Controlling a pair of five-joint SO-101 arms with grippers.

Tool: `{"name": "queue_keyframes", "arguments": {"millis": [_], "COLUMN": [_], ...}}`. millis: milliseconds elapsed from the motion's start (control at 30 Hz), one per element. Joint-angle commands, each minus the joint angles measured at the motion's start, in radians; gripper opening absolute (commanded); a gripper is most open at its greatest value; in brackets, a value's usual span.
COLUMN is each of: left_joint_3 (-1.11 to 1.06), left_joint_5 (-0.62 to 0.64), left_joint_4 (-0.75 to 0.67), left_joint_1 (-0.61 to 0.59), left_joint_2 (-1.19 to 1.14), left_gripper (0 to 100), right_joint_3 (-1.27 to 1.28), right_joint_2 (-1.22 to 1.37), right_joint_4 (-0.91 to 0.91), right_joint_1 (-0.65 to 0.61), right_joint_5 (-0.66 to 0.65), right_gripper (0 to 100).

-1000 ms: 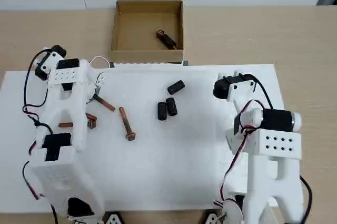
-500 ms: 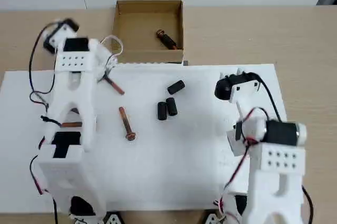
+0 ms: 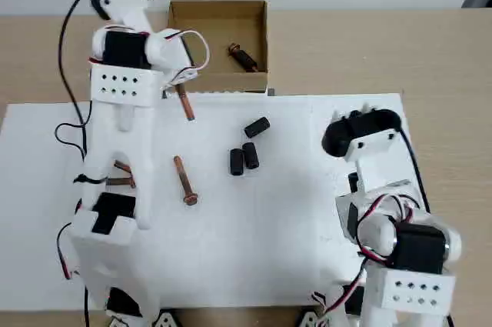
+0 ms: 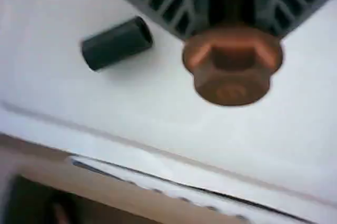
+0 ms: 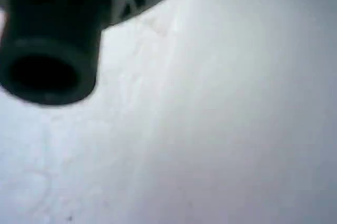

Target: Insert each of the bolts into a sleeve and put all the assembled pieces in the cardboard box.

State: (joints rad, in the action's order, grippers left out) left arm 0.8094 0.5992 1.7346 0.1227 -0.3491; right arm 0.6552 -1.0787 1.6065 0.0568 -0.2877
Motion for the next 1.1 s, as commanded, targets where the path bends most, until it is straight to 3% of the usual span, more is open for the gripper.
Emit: {"name": "queue_keyframes", "arguments": {"millis": [0, 300, 600, 1067], "left_joint_3": [0.050, 0.025, -0.328, -1.106], "left_joint_5": [-0.083, -0.285, -0.318, -0.313], "left_joint_4": [0.017, 0.017, 0.008, -0.387], "left_joint_1": [0.086, 0.193, 0.273, 0.272], "left_joint_2": [0.144, 0.304, 0.566, 1.132], "left_gripper": [1, 1, 1, 1], "right_joint_3": [0.008, 0.172, 0.414, 0.448], "right_joint_2": [-0.033, -0.283, -0.674, -0.734], "right_joint_4": [-0.025, -0.102, -0.157, -0.170], "right_joint_1": [0.007, 0.001, -0.001, -0.002], "right_joint_5": [0.091, 0.210, 0.229, 0.232], "right_gripper": [0.4, 0.4, 0.3, 0.3]}}
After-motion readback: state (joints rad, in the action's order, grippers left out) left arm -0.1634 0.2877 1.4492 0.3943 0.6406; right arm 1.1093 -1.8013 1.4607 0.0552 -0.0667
